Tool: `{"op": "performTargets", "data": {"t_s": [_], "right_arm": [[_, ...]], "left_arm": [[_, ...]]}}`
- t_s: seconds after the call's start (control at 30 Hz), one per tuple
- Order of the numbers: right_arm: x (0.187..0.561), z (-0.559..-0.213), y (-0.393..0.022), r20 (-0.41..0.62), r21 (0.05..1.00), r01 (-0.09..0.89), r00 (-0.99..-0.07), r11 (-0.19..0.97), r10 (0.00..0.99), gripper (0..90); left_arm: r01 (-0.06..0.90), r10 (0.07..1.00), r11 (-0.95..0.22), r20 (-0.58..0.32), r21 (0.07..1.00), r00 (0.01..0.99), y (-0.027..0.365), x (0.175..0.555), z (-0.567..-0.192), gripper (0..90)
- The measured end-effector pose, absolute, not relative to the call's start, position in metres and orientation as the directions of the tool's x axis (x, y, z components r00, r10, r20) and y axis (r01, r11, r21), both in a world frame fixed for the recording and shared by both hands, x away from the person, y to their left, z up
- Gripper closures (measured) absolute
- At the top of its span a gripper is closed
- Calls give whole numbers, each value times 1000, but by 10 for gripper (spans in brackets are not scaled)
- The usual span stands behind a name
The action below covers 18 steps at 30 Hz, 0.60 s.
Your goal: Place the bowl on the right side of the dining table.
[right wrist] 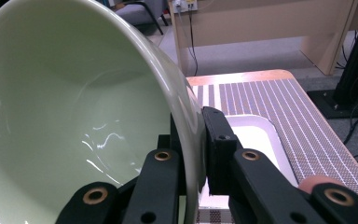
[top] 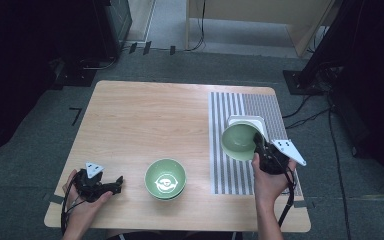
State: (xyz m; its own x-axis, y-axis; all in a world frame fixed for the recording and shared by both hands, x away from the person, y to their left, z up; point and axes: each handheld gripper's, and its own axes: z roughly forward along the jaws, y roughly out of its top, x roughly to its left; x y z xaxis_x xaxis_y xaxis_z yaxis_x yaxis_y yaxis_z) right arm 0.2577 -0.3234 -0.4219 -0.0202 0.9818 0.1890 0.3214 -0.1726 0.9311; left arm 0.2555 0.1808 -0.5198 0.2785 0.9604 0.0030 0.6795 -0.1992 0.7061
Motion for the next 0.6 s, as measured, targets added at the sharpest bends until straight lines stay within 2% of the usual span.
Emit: {"op": "performTargets", "data": {"t_s": [0.6], "right_arm": [[278, -435, -337, 198, 912, 360, 32, -196, 980, 843]], "left_arm": [[680, 961, -198, 3, 706, 276, 181, 256, -520, 0]]}}
